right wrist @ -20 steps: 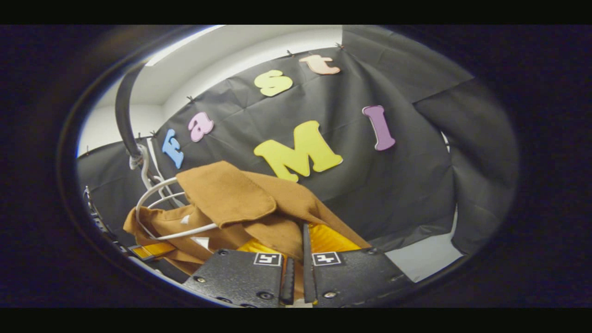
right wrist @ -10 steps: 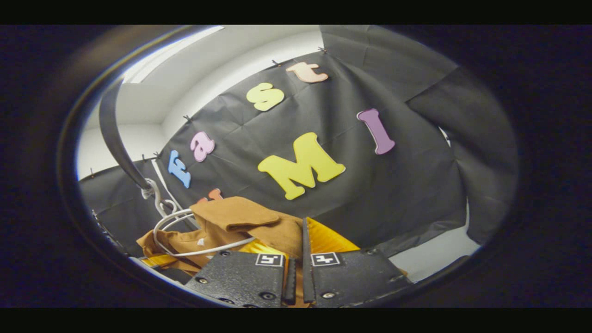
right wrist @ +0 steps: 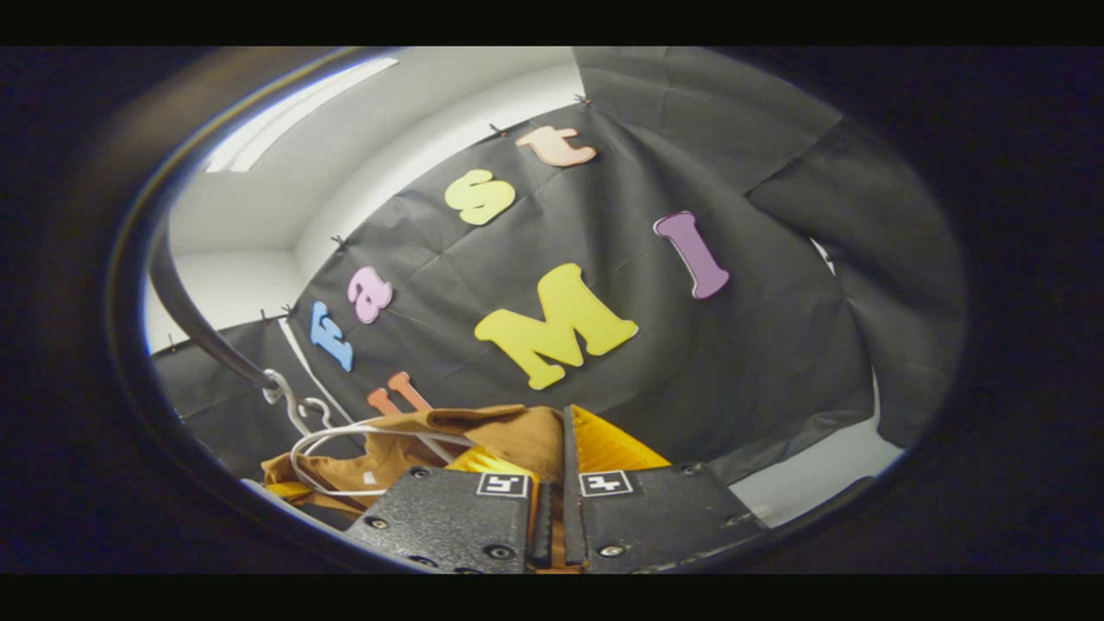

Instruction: Grasp the clothes on the hanger with both hands and then place them into the laundry hamper below.

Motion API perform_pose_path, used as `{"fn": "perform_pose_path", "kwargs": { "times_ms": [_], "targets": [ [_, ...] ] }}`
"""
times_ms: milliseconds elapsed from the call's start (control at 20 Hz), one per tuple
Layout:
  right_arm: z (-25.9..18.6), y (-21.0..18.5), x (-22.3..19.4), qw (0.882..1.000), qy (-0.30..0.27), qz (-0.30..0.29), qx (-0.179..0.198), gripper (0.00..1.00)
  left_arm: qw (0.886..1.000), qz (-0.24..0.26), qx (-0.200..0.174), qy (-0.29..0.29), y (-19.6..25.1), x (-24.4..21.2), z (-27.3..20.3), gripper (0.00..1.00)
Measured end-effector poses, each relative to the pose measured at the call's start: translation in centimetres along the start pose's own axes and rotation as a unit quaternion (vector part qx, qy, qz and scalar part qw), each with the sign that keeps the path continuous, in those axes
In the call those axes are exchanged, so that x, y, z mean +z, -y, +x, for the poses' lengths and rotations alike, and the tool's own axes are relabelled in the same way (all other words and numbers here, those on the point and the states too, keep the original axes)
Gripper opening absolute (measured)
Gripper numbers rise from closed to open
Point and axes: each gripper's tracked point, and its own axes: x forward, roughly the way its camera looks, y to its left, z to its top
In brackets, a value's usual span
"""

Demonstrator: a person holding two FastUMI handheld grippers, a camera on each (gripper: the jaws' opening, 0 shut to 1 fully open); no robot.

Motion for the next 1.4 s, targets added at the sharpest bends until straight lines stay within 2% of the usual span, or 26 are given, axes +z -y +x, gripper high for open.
{"fn": "perform_pose_path", "kwargs": {
  "times_ms": [150, 200, 300, 350, 650, 700, 850, 900, 1000, 1050, 1150, 1350, 1400],
  "targets": [
    [0.4, 0.2, -0.3, 1.000, -0.010, 0.016, 0.003, 0.10, 1.000, 0.007, -0.013, 0.001, 0.1, 0.9, 0.0, 0.06],
    [0.6, 0.4, -0.5, 1.000, -0.013, 0.019, 0.006, 0.06, 1.000, 0.009, -0.013, 0.002, -0.1, 1.1, 0.0, 0.06],
    [1.0, 0.4, -0.3, 1.000, -0.016, 0.023, 0.009, 0.10, 1.000, 0.002, -0.017, 0.007, 0.0, 1.9, 0.1, 0.06],
    [1.1, 0.4, -0.2, 1.000, -0.017, 0.024, 0.009, 0.07, 1.000, -0.002, -0.020, 0.011, 0.0, 2.3, 0.2, 0.06],
    [2.4, -0.2, -0.1, 0.998, -0.032, 0.037, 0.039, 0.05, 0.999, -0.029, -0.030, 0.014, -1.0, 3.8, 0.4, 0.06],
    [2.9, -0.2, -0.4, 0.997, -0.040, 0.040, 0.044, 0.07, 0.999, -0.035, -0.033, 0.013, -1.3, 4.1, 0.4, 0.00],
    [4.3, -0.2, -0.5, 0.995, -0.061, 0.055, 0.064, 0.05, 0.998, -0.050, -0.035, 0.001, -3.0, 4.3, 0.8, 0.00],
    [4.5, 0.1, -0.9, 0.993, -0.070, 0.059, 0.068, 0.07, 0.998, -0.053, -0.040, -0.005, -3.4, 4.2, 0.9, 0.00],
    [5.3, 1.2, -1.9, 0.992, -0.082, 0.076, 0.061, 0.05, 0.999, -0.033, -0.038, -0.009, -5.1, 3.4, 1.4, 0.01],
    [5.4, 1.7, -2.3, 0.991, -0.088, 0.085, 0.059, 0.07, 0.999, -0.035, -0.037, -0.020, -5.7, 2.6, 1.5, 0.00],
    [5.9, 2.3, -2.7, 0.990, -0.091, 0.095, 0.055, 0.05, 0.997, -0.052, -0.048, -0.031, -5.7, 1.6, 1.4, 0.01],
    [6.5, 2.4, -3.5, 0.990, -0.099, 0.080, 0.054, 0.07, 0.996, -0.055, -0.045, -0.049, -6.8, -0.1, 1.4, 0.00],
    [6.5, 2.8, -3.7, 0.991, -0.100, 0.076, 0.051, 0.05, 0.996, -0.059, -0.044, -0.051, -7.0, -0.4, 1.4, 0.00]
  ]
}}
